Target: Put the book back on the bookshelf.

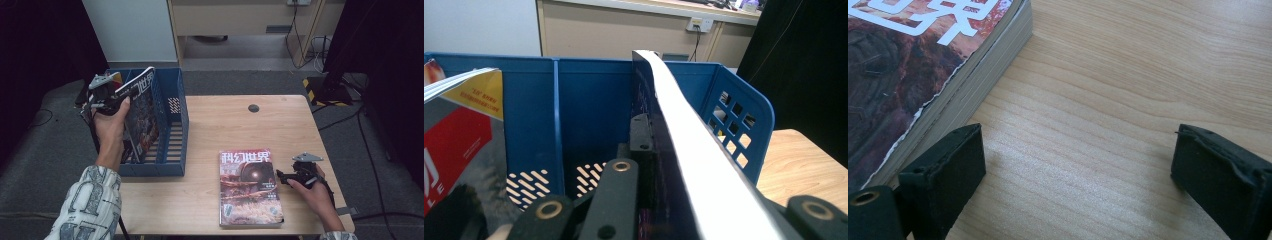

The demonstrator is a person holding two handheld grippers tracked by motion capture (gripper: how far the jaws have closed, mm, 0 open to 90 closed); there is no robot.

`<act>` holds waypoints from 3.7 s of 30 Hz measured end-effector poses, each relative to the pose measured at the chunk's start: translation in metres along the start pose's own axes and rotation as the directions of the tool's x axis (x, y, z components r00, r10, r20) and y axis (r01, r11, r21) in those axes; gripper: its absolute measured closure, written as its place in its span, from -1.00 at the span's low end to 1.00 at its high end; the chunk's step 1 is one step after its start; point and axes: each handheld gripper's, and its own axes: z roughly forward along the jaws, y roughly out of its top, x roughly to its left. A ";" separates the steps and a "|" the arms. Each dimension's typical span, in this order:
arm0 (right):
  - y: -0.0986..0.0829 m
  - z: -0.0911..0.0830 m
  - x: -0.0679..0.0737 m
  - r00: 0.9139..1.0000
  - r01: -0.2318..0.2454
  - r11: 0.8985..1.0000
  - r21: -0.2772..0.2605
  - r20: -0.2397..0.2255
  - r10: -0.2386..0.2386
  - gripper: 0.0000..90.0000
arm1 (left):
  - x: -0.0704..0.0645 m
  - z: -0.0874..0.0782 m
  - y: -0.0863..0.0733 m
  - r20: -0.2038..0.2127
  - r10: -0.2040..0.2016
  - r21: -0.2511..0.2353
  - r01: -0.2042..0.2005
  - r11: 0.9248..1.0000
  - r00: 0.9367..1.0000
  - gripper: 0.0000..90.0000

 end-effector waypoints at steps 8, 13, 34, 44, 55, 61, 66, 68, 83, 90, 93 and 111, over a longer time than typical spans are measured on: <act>-0.001 -0.001 0.001 1.000 0.011 1.000 0.003 -0.003 -0.011 -0.84 | 0.001 -0.004 -0.018 -0.001 -0.010 -0.018 0.010 1.000 1.000 0.82; -0.002 -0.002 0.002 1.000 0.013 1.000 0.003 -0.003 -0.013 -0.84 | 0.003 -0.002 -0.029 0.007 -0.026 -0.018 0.026 0.999 1.000 0.82; -0.003 -0.003 0.003 1.000 0.012 1.000 0.003 -0.006 -0.012 -0.84 | 0.006 -0.016 -0.031 -0.056 0.021 0.124 -0.014 0.992 0.998 0.82; -0.003 -0.003 0.003 1.000 0.012 1.000 0.003 -0.006 -0.012 -0.84 | 0.023 -0.025 -0.037 -0.078 -0.014 0.151 0.026 0.988 0.997 0.81; -0.003 -0.003 0.003 1.000 0.012 1.000 0.003 -0.006 -0.012 -0.84 | 0.029 -0.029 -0.040 -0.075 -0.025 0.155 0.036 0.987 0.997 0.80; -0.003 -0.003 0.003 1.000 0.012 1.000 0.003 -0.006 -0.012 -0.84 | 0.029 -0.028 -0.034 -0.067 -0.036 0.161 0.047 0.986 0.997 0.73; -0.003 -0.003 0.003 1.000 0.012 1.000 0.003 -0.006 -0.012 -0.84 | 0.025 -0.024 -0.027 -0.076 -0.001 0.190 0.015 0.982 0.997 0.66; -0.003 -0.003 0.003 1.000 0.012 1.000 0.003 -0.007 -0.012 -0.84 | 0.025 -0.021 -0.026 -0.074 -0.005 0.199 0.020 0.980 0.997 0.59; -0.003 -0.003 0.003 1.000 0.013 1.000 0.003 -0.008 -0.013 -0.84 | 0.029 -0.025 -0.027 -0.075 -0.031 0.192 0.045 0.980 0.997 0.83; -0.003 -0.003 0.003 1.000 0.012 1.000 0.003 -0.009 -0.012 -0.84 | 0.026 -0.026 -0.020 -0.075 -0.024 0.162 0.036 0.986 0.997 0.83; -0.003 -0.003 0.003 1.000 0.012 1.000 0.003 -0.009 -0.012 -0.84 | 0.024 -0.024 -0.018 -0.077 -0.019 0.148 0.031 0.989 0.997 0.83; -0.003 -0.003 0.004 1.000 0.016 1.000 0.002 -0.010 -0.016 -0.84 | 0.028 -0.005 -0.016 -0.087 -0.015 0.068 0.021 0.997 0.996 0.83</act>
